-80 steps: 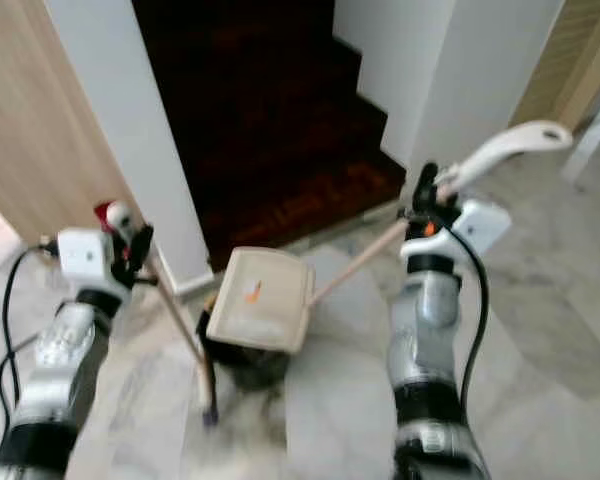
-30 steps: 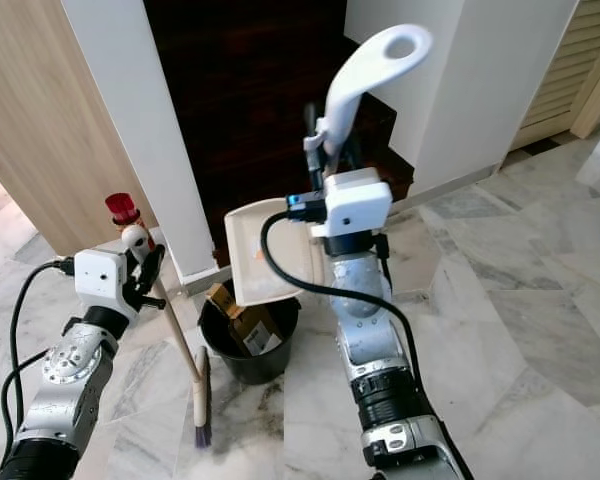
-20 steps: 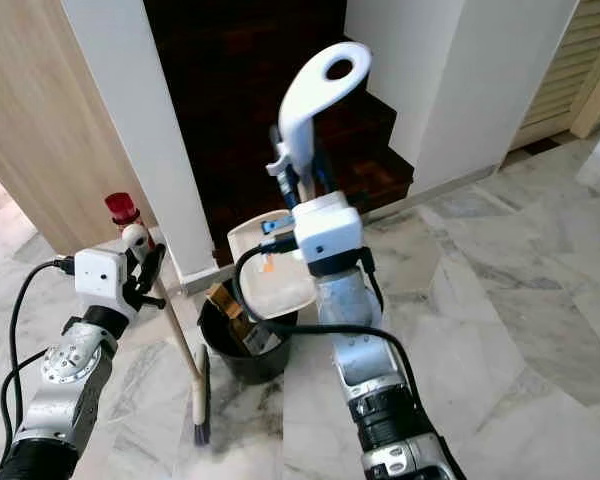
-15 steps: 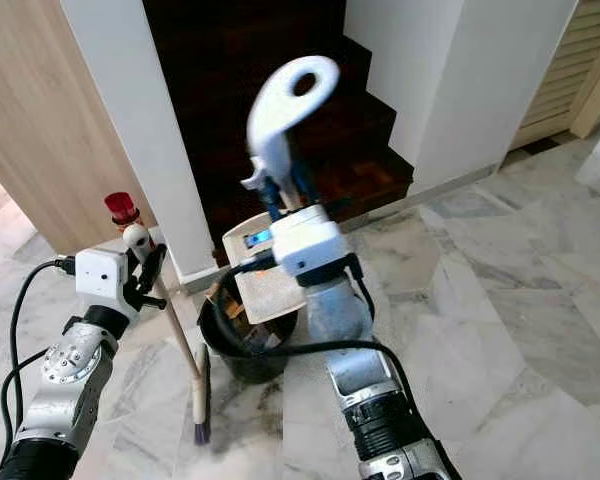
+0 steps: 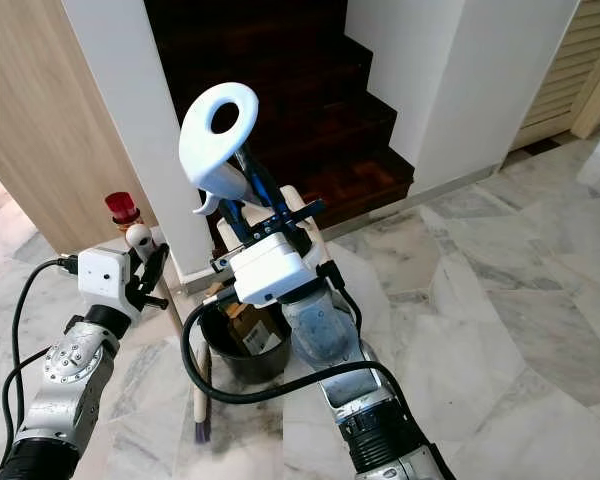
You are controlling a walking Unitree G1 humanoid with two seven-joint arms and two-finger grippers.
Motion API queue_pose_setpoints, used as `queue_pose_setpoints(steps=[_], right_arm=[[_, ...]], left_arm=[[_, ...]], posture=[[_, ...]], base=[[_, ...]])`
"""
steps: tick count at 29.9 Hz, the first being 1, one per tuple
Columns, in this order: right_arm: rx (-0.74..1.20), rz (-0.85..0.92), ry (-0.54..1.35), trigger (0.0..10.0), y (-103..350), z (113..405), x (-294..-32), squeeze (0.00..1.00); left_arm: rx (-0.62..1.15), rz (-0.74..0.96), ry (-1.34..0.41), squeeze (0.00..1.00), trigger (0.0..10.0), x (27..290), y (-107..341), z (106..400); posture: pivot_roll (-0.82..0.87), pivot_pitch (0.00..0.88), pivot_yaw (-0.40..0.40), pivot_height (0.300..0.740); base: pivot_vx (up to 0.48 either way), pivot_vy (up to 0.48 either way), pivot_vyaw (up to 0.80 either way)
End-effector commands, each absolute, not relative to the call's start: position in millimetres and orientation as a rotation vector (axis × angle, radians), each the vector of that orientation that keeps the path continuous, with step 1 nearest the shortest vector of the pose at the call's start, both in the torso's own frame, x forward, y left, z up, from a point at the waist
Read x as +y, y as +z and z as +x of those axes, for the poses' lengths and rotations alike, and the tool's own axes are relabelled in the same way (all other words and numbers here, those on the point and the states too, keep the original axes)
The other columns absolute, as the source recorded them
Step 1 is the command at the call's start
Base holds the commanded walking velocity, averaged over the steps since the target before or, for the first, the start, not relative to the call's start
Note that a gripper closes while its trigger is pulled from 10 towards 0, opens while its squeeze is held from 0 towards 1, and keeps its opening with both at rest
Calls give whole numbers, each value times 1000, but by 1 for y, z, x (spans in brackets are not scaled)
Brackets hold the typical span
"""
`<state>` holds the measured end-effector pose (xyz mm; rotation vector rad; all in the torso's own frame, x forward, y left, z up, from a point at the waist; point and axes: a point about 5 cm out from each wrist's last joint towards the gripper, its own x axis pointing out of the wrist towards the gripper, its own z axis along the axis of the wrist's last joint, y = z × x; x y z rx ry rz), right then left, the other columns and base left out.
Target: Sweep floor
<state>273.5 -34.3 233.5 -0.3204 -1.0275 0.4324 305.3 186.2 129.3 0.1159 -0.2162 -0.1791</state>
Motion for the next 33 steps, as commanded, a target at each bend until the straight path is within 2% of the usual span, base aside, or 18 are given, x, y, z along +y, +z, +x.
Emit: queue_pose_setpoints(steps=[1,16,33], right_arm=[[-1174,-322,439,10000,252,259,-30,0],[-1271,-408,433,10000,253,245,-23,0],[-1249,-387,437,10000,251,244,-19,0]], left_arm=[[-273,164,-197,0,10000,185,140,305],[-276,169,-207,0,10000,184,140,306],[-283,171,-212,0,10000,182,142,306]], posture=[[77,65,31,740],[77,66,31,740],[77,64,28,740]], base=[[0,0,0],[0,0,0],[0,0,0]])
